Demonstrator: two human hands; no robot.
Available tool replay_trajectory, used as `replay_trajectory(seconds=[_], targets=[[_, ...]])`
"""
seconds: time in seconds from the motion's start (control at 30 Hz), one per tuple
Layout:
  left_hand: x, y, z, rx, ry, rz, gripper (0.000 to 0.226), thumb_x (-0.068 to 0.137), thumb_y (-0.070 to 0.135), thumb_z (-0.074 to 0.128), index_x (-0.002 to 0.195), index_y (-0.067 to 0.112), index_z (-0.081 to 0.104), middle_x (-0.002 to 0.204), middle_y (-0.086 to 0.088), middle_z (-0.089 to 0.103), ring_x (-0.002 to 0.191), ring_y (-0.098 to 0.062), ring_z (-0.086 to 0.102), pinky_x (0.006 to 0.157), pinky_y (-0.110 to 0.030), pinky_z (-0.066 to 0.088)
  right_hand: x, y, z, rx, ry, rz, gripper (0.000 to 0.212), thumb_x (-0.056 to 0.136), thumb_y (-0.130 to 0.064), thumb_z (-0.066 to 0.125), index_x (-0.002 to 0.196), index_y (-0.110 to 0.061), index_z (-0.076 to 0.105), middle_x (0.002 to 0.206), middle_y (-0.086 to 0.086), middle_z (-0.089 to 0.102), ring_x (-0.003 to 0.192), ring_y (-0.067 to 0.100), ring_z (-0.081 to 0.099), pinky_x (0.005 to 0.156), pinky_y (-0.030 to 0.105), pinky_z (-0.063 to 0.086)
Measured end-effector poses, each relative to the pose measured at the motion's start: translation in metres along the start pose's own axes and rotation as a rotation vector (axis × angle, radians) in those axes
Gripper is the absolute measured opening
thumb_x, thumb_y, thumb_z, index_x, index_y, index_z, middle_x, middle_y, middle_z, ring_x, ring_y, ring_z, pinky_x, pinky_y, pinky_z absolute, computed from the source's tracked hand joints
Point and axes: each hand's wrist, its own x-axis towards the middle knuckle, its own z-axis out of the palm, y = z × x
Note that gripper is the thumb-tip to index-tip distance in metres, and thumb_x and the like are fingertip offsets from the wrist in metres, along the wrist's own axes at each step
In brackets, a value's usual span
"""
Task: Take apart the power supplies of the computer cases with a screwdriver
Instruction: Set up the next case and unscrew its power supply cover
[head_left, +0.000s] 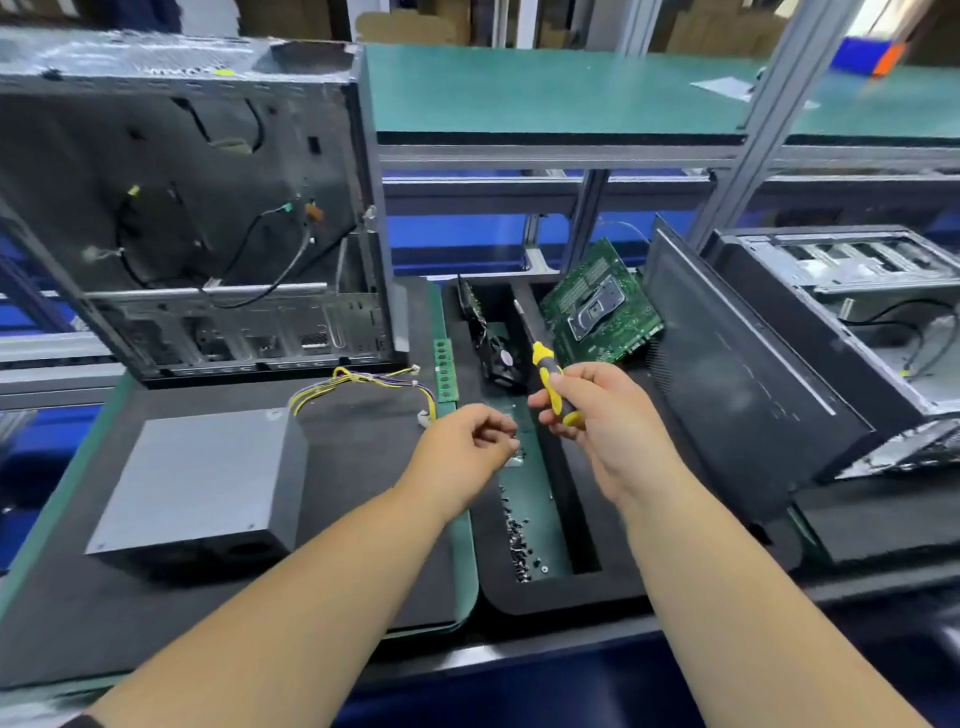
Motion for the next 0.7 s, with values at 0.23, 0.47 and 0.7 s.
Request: replay_trajectory(seconds=[0.23,0.47,0.7], targets=[[0.007,0.000,-0.001,0.204,-0.027,0.053,0.020,0.091,0.014,0.070,0.108,0.023,0.074,0.103,0.009,0.069,0.098,-0.009,0.065,0.091,-0.020,0.049,0.012,0.007,-0.019,-0.053,-0.100,0.008,0.018,0.096,-0.003,0.059,0.113,-0.009,0.061,0.082,0.003,0.073,0.070,0.013,0.064,0.071,0.023,0.051],[-0.010,-0.014,-0.074,0.342,0.138,0.089,0.020,0.090,0.013,0.069,0.092,0.032,0.072,0.096,0.015,0.066,0.088,0.004,0.058,0.085,-0.019,0.045,0.023,0.019,0.026,-0.116,-0.295,0.094,0.017,0.090,0.007,0.058,0.096,-0.009,0.059,0.072,0.002,0.068,0.063,0.011,0.068,0.060,0.020,0.050],[-0.038,-0.049,-0.164,0.400,0.370,0.007,0.023,0.088,0.018,0.071,0.103,0.035,0.070,0.113,0.013,0.061,0.107,-0.001,0.054,0.093,-0.018,0.038,0.027,0.047,0.096,-0.230,-0.340,0.164,0.027,0.087,0.006,0.044,0.077,-0.018,0.052,0.062,-0.004,0.052,0.057,0.015,0.047,0.056,0.026,0.036]])
